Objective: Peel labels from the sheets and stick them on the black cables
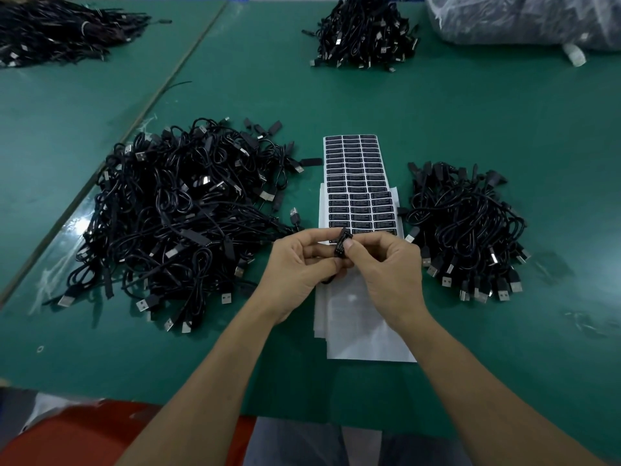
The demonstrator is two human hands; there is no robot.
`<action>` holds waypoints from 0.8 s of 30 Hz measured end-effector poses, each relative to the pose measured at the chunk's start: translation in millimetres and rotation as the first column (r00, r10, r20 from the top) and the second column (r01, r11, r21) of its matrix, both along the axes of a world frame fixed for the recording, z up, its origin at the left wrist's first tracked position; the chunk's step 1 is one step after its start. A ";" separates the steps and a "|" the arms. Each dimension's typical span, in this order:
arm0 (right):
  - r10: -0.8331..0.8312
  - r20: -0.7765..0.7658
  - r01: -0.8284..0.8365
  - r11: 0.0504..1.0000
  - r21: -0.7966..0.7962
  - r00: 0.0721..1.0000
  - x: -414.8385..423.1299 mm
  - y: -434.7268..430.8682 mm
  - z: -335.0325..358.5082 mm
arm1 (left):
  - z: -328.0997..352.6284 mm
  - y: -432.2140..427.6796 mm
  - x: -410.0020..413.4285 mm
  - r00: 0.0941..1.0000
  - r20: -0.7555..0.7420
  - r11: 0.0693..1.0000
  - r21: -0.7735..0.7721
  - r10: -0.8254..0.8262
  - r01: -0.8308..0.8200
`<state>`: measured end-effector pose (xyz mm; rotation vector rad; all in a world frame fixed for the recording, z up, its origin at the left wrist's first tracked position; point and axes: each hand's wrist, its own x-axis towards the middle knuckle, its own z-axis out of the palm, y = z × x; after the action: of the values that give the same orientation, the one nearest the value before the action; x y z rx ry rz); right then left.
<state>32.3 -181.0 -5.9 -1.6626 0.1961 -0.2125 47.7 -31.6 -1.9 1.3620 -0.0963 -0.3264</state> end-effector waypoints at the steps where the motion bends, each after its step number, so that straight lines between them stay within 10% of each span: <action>1: -0.003 0.005 0.003 1.000 -0.003 1.000 0.0 0.2 0.1 | 0.2 0.0 -0.2 1.000 -0.001 1.000 0.002 -0.001 0.001; 24: 0.017 0.055 -0.018 1.000 0.019 0.998 -1.9 -0.6 -2.0 | 2.7 -3.7 -1.5 0.999 -0.038 0.999 0.029 0.032 -0.031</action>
<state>30.5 -181.6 -7.9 -1.6362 0.1420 -0.2421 46.2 -35.2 0.8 1.3830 -0.0382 -0.3283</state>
